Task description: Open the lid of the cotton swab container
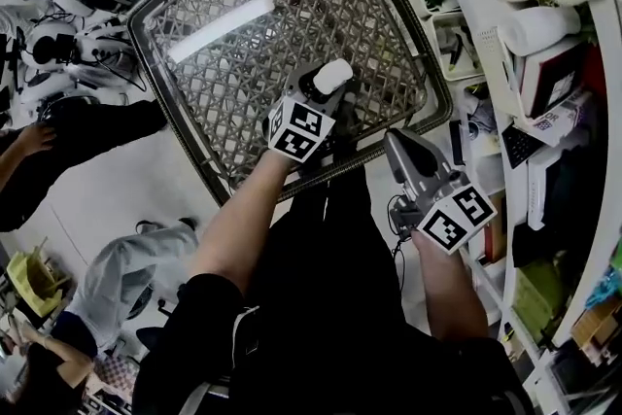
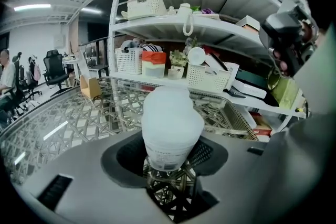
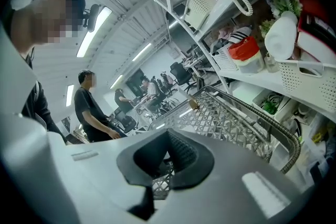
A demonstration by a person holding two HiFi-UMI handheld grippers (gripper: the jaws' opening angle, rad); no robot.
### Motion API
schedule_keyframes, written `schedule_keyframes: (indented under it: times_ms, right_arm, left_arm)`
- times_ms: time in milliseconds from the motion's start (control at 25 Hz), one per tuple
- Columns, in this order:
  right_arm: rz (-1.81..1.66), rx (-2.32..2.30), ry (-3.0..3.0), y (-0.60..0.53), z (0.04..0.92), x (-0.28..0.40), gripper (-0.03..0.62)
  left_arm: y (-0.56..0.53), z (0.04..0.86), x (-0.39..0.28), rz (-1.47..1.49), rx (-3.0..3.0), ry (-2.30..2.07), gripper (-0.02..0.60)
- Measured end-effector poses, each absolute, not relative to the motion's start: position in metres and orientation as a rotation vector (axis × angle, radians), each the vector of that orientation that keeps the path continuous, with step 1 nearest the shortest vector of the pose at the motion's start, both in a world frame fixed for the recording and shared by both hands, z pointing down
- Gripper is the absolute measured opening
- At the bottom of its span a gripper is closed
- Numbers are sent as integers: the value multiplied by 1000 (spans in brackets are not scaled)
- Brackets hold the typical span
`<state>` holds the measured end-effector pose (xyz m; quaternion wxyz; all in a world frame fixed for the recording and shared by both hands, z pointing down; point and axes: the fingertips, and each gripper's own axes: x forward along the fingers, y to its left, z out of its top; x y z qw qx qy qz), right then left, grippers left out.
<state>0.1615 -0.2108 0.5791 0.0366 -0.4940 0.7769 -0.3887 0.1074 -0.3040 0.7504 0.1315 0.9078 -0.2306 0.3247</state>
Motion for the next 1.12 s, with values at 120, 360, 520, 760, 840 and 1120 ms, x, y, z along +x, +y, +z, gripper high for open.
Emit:
schedule_keyframes:
  times_ms: [120,360,520,760,840,1120]
  right_arm:
    - [-1200,-1492,2375,-213,575,154,9]
    - [-1156,-1446,2433,-223,551,135,9]
    - [-1117,-1420,2473,-229,530,135,9]
    - [-1058,-1402,2508,-232,496,121,9]
    - [-1040,-1403,2523,-232,487,116,9]
    - [-981,-1399,2572,-225,464,97,10]
  left_arm:
    - [-295,733,103,922,2652,-645,206]
    - [-291,685,84,901,2685,-662,206]
    - [-289,653,80,881,2686,-658,206]
    - [-280,599,57,866,2715,-645,206]
    - [-278,583,51,861,2722,-641,206]
    - [-262,537,35,847,2753,-606,206]
